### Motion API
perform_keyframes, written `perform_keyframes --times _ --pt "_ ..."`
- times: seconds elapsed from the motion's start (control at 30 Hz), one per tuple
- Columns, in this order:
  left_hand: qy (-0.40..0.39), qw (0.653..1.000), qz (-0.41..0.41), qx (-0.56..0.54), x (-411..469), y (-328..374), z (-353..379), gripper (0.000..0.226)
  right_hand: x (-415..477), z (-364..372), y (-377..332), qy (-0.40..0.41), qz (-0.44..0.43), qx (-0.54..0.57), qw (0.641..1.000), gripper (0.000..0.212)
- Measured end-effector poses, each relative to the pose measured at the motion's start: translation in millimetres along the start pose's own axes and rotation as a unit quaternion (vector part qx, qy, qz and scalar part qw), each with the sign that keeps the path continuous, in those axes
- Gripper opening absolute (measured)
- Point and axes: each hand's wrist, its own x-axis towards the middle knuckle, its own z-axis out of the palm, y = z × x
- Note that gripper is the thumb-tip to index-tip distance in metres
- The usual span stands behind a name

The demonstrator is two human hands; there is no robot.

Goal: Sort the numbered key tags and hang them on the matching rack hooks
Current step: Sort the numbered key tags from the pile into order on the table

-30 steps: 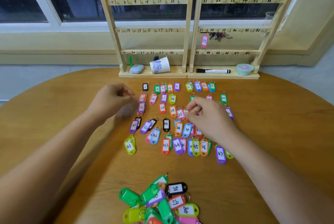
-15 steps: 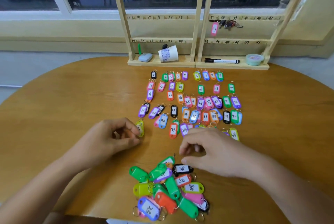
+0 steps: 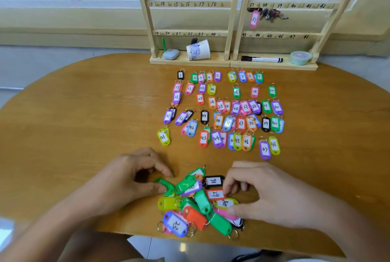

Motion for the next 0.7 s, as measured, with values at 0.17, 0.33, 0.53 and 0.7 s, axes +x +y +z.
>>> perform_keyframes --times 0.17,0.33,0.53,0.7 --pt "0.006 0.999 0.011 0.034 5.7 -2.2 -0.7 0.023 2.9 1.0 2.3 0.026 0.006 -0.011 1.0 0.019" --pt "0.018 0.998 0.02 0.058 10.5 -3.2 -1.5 0.019 4.7 -0.3 4.1 0.034 0.016 -0.017 0.999 0.018" --pt "0.022 0.999 -0.008 0.03 12.5 -2.0 -5.7 0.018 4.1 -6.3 4.8 0.023 0.037 -0.02 0.999 0.02" --pt "0.054 0.999 0.005 -0.002 12.5 4.5 -8.9 0.016 4.5 -7.9 6.2 0.018 0.046 -0.026 0.998 0.02"
